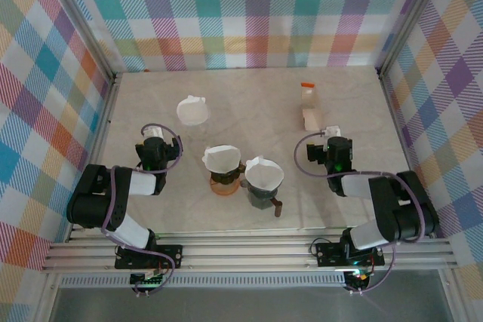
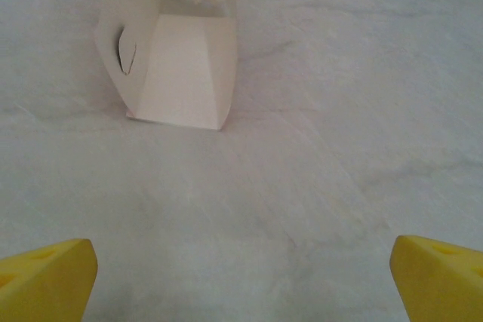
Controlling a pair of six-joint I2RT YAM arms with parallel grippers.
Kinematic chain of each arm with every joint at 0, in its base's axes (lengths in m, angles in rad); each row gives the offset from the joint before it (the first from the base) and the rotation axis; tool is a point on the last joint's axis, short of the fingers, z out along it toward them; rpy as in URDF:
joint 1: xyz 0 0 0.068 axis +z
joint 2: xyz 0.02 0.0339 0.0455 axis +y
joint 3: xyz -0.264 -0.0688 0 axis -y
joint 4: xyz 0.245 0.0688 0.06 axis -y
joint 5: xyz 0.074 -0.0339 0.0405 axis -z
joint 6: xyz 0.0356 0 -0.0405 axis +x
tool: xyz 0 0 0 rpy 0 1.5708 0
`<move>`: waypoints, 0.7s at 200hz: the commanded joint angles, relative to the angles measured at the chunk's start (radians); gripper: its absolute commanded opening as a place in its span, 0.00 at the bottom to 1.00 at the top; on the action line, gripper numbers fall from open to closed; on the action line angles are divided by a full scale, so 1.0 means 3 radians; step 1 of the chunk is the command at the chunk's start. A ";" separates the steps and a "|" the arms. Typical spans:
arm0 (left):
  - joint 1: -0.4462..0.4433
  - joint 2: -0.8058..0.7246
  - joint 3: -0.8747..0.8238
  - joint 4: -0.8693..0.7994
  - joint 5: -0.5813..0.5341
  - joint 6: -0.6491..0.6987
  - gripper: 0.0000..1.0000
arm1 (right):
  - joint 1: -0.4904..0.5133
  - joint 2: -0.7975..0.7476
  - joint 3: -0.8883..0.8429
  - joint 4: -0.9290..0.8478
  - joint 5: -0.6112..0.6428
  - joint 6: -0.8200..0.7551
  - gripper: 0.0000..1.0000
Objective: Place the coffee filter in the dripper
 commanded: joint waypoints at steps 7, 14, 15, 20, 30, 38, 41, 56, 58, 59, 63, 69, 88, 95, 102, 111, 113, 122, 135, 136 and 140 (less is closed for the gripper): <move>0.0031 -0.0013 0.0022 0.0107 0.0025 0.0024 1.00 | -0.0287 0.0065 0.0226 0.0248 -0.0483 0.0210 0.99; 0.0027 -0.0011 0.0023 0.0106 0.0026 0.0028 1.00 | -0.0375 0.0092 0.0172 0.0380 -0.0609 0.0273 0.99; 0.0029 -0.0010 0.0022 0.0107 0.0025 0.0028 1.00 | -0.0388 0.0094 0.0161 0.0402 -0.0632 0.0277 0.99; 0.0030 -0.0013 0.0022 0.0104 0.0028 0.0025 1.00 | -0.0454 0.0106 0.0111 0.0472 -0.0742 0.0335 0.99; 0.0029 -0.0014 0.0022 0.0104 0.0028 0.0024 1.00 | -0.0513 0.0313 -0.0088 0.1136 -0.0792 0.0350 0.99; 0.0031 -0.0010 0.0023 0.0108 0.0030 0.0027 1.00 | -0.0513 0.0172 -0.0049 0.0764 -0.0843 0.0355 0.99; 0.0029 -0.0011 0.0023 0.0107 0.0026 0.0024 1.00 | -0.0515 0.0187 -0.0013 0.0704 -0.0849 0.0341 0.99; 0.0029 -0.0014 0.0023 0.0105 0.0030 0.0026 1.00 | -0.0526 0.0205 0.0069 0.0590 -0.0870 0.0369 0.99; 0.0028 -0.0014 0.0024 0.0104 0.0026 0.0028 1.00 | -0.0530 0.0214 0.0070 0.0614 -0.0876 0.0372 0.99; 0.0029 -0.0014 0.0023 0.0103 0.0028 0.0028 1.00 | -0.0531 0.0222 0.0070 0.0641 -0.0878 0.0372 0.99; 0.0028 -0.0009 0.0022 0.0107 0.0027 0.0028 1.00 | -0.0536 0.0253 0.0046 0.0734 -0.0866 0.0377 0.99; 0.0029 -0.0014 0.0022 0.0104 0.0029 0.0026 1.00 | -0.0535 0.0228 0.0050 0.0687 -0.0850 0.0382 0.99; 0.0031 -0.0013 0.0024 0.0104 0.0026 0.0027 1.00 | -0.0533 0.0210 0.0037 0.0676 -0.0804 0.0397 0.99; 0.0028 -0.0011 0.0022 0.0108 0.0025 0.0025 1.00 | -0.0538 0.0216 0.0038 0.0696 -0.0800 0.0399 0.99; 0.0030 -0.0014 0.0022 0.0108 0.0025 0.0025 1.00 | -0.0536 0.0212 0.0038 0.0676 -0.0805 0.0398 0.99; 0.0031 -0.0012 0.0022 0.0108 0.0027 0.0026 1.00 | -0.0533 0.0214 0.0036 0.0693 -0.0801 0.0398 0.99; 0.0028 -0.0016 0.0022 0.0106 0.0030 0.0028 1.00 | -0.0537 0.0214 0.0038 0.0688 -0.0801 0.0395 0.99; 0.0031 -0.0010 0.0022 0.0108 0.0027 0.0028 1.00 | -0.0534 0.0214 0.0037 0.0688 -0.0803 0.0394 0.99; 0.0031 -0.0013 0.0022 0.0108 0.0029 0.0024 1.00 | -0.0533 0.0214 0.0037 0.0688 -0.0804 0.0397 0.99; 0.0028 -0.0013 0.0022 0.0108 0.0030 0.0023 1.00 | -0.0533 0.0217 0.0038 0.0686 -0.0806 0.0398 0.99; 0.0029 -0.0010 0.0022 0.0108 0.0026 0.0023 1.00 | -0.0535 0.0215 0.0038 0.0685 -0.0803 0.0398 0.99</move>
